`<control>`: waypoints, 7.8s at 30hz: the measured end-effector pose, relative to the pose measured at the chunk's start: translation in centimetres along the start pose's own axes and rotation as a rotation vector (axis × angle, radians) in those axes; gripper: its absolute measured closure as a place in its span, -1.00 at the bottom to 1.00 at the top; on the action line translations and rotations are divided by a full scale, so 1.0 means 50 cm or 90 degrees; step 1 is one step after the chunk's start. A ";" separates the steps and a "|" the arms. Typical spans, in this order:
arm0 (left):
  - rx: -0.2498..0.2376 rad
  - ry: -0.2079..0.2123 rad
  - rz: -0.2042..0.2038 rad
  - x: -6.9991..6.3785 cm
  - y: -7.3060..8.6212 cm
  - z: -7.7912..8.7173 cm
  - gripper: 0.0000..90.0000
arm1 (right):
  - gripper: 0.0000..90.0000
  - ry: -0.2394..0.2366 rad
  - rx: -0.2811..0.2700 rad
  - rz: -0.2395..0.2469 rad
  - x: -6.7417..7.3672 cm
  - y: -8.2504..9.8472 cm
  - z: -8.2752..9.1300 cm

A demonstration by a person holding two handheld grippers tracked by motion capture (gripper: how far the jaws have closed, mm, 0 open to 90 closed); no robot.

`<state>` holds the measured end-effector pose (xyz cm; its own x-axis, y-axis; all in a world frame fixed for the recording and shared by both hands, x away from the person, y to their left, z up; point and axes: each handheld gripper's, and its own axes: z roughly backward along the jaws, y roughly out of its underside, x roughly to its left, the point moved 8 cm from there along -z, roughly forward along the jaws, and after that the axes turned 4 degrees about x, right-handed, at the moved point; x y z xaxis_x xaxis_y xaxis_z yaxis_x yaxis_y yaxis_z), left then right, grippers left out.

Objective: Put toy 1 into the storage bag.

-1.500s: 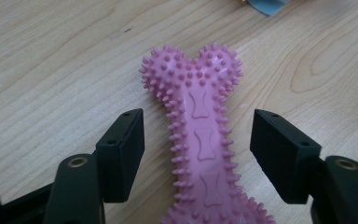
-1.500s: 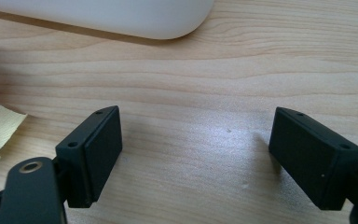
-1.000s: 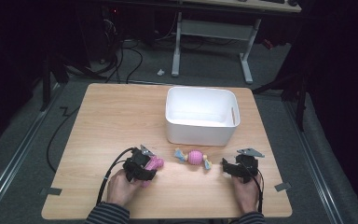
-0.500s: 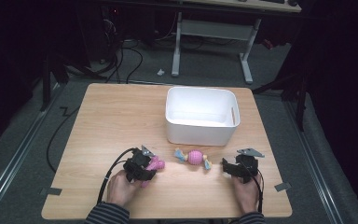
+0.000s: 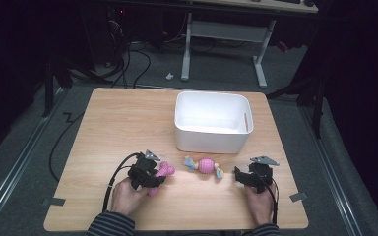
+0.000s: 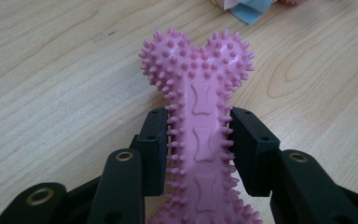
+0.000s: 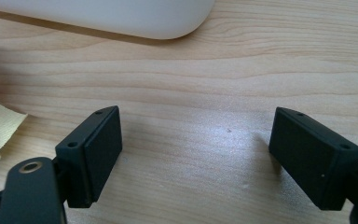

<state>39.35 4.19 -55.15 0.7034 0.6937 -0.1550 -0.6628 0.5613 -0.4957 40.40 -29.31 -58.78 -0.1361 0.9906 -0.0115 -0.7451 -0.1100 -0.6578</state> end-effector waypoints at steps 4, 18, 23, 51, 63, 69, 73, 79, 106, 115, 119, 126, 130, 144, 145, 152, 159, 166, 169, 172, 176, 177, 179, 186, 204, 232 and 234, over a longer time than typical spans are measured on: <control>-0.012 0.008 0.004 -0.003 -0.008 0.010 0.31 | -0.62 0.000 0.001 -0.001 0.001 0.000 0.000; -0.034 0.024 -0.010 -0.017 -0.039 0.047 0.32 | -0.62 0.000 0.000 0.000 0.001 0.000 0.000; -0.046 0.029 -0.013 -0.022 -0.058 0.063 0.32 | -0.62 -0.001 0.001 0.000 0.001 0.000 0.000; -0.083 0.057 -0.043 -0.053 -0.154 0.138 0.32 | -0.62 -0.001 0.000 0.007 0.000 0.000 -0.001; -0.101 0.063 -0.060 -0.059 -0.198 0.161 0.32 | -0.62 -0.002 -0.001 0.007 0.001 -0.001 -0.001; -0.102 0.062 -0.068 -0.057 -0.226 0.172 0.32 | -0.62 -0.001 0.000 0.007 0.001 0.000 -0.001; -0.104 0.063 -0.074 -0.059 -0.242 0.177 0.32 | -0.62 -0.001 0.000 0.006 0.001 -0.001 -0.001; -0.097 0.060 -0.080 -0.059 -0.265 0.173 0.32 | -0.62 -0.002 -0.002 0.007 0.001 -0.001 -0.001; -0.086 0.044 -0.109 -0.058 -0.374 0.157 0.32 | -0.62 -0.002 -0.002 0.006 0.001 -0.001 -0.001; -0.080 0.042 -0.116 -0.067 -0.400 0.140 0.32 | -0.62 -0.002 -0.002 0.006 0.001 -0.001 -0.001; -0.074 0.040 -0.115 -0.068 -0.408 0.129 0.32 | -0.62 -0.001 -0.001 0.006 0.001 -0.001 -0.001; -0.077 0.025 -0.109 -0.062 -0.429 0.112 0.32 | -0.62 -0.002 -0.001 0.006 0.001 -0.001 -0.001; -0.073 0.030 -0.104 -0.059 -0.439 0.100 0.32 | -0.62 -0.003 -0.001 0.006 0.002 -0.001 -0.001; -0.068 0.027 -0.077 -0.038 -0.462 0.058 0.32 | -0.61 -0.003 -0.002 0.009 0.002 -0.001 -0.001; -0.066 0.025 -0.077 -0.037 -0.463 0.055 0.31 | -0.61 -0.002 -0.002 0.012 0.002 -0.001 -0.001; -0.074 0.015 -0.068 -0.031 -0.474 0.042 0.31 | -0.61 -0.003 -0.001 0.012 0.002 -0.001 0.000; -0.073 0.009 -0.062 -0.027 -0.484 0.030 0.31 | -0.61 -0.002 -0.002 0.014 0.002 0.000 0.000; -0.069 0.000 -0.055 -0.016 -0.483 0.015 0.31 | -0.61 -0.004 -0.001 0.013 0.003 0.000 0.000; -0.064 -0.006 -0.058 -0.015 -0.481 0.008 0.31 | -0.61 -0.004 0.000 0.015 0.003 0.000 0.000; -0.056 -0.010 -0.062 -0.014 -0.478 0.003 0.31 | -0.61 -0.004 0.000 0.014 0.003 0.000 0.000; -0.053 -0.011 -0.061 -0.014 -0.474 -0.005 0.31 | -0.61 -0.004 0.000 0.014 0.003 0.000 0.000; -0.051 -0.011 -0.062 -0.014 -0.473 -0.007 0.31 | -0.61 -0.004 0.000 0.014 0.003 0.000 0.000; -0.050 -0.011 -0.063 -0.014 -0.473 -0.010 0.31 | -0.61 -0.004 0.000 0.014 0.003 0.000 0.000; -0.039 -0.020 -0.069 -0.015 -0.471 -0.020 0.31 | -0.61 -0.005 -0.001 0.014 0.003 0.000 0.000; -0.022 -0.023 -0.069 -0.014 -0.461 -0.046 0.31 | -0.61 -0.005 -0.001 0.013 0.003 0.000 0.000; -0.065 -0.004 -0.060 -0.017 -0.462 -0.006 -0.04 | -0.61 -0.006 -0.001 0.012 0.004 0.000 0.000; -0.075 -0.001 -0.059 -0.016 -0.460 0.006 -0.05 | -0.61 -0.006 -0.001 0.014 0.004 0.000 0.000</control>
<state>53.94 -9.12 -43.36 0.7594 0.6425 -0.1023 -0.5603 0.5659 -0.6048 40.39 -29.11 -58.78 -0.1581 0.9872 -0.0188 -0.7407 -0.1312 -0.6589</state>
